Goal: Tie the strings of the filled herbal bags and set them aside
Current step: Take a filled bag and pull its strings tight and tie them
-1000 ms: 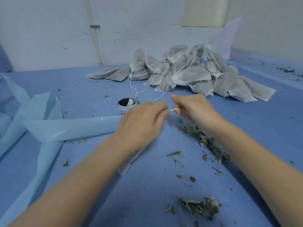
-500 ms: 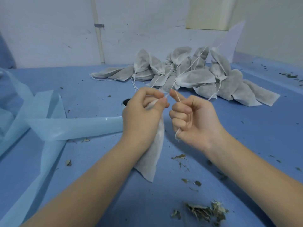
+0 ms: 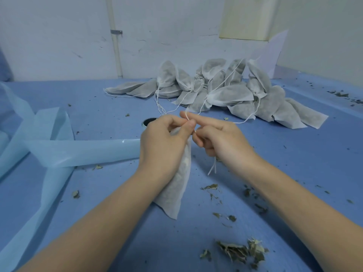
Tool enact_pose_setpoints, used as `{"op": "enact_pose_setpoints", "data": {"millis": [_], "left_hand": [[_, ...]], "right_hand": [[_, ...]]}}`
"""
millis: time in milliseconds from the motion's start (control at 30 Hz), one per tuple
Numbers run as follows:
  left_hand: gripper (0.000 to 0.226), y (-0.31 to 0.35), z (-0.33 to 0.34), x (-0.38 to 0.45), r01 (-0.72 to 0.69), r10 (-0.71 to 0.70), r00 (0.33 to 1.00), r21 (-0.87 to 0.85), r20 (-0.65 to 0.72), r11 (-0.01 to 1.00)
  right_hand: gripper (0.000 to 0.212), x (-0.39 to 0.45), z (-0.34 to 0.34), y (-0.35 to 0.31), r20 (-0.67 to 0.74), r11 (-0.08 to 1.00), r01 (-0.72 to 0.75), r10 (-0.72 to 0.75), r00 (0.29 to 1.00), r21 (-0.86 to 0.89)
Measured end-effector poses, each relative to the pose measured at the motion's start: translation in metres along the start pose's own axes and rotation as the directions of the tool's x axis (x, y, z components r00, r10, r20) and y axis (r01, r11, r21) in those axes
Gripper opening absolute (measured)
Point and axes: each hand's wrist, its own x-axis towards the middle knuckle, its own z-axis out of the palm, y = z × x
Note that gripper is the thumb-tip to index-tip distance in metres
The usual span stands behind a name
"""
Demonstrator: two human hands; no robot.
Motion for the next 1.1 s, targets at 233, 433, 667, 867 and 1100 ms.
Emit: {"op": "enact_pose_setpoints", "data": {"millis": [233,433,667,867,1100], "left_hand": [[0.018,0.0,0.001,0.0,-0.02,0.031,0.997,0.16,-0.072,0.987],[0.016,0.004,0.0,-0.003,-0.01,0.017,0.995,0.072,-0.099,0.997],[0.021,0.004,-0.002,-0.003,-0.029,0.026,0.999,-0.083,-0.035,0.996],[0.022,0.008,-0.007,-0.004,-0.046,0.064,0.986,-0.12,0.151,0.992],[0.015,0.004,-0.005,-0.003,-0.381,0.363,0.923,0.431,0.127,0.818]], "right_hand": [[0.033,-0.002,0.008,0.006,-0.065,0.86,0.188,-0.247,0.967,-0.475],[0.036,-0.002,0.005,0.006,-0.224,0.891,0.196,-0.306,0.925,-0.409],[0.013,0.007,-0.016,0.008,0.031,0.999,-0.013,0.011,0.999,0.051],[0.027,0.006,-0.023,0.003,0.063,0.999,-0.046,0.047,0.997,-0.002],[0.022,0.008,-0.027,0.001,0.116,0.969,-0.16,0.14,0.983,0.186]]}}
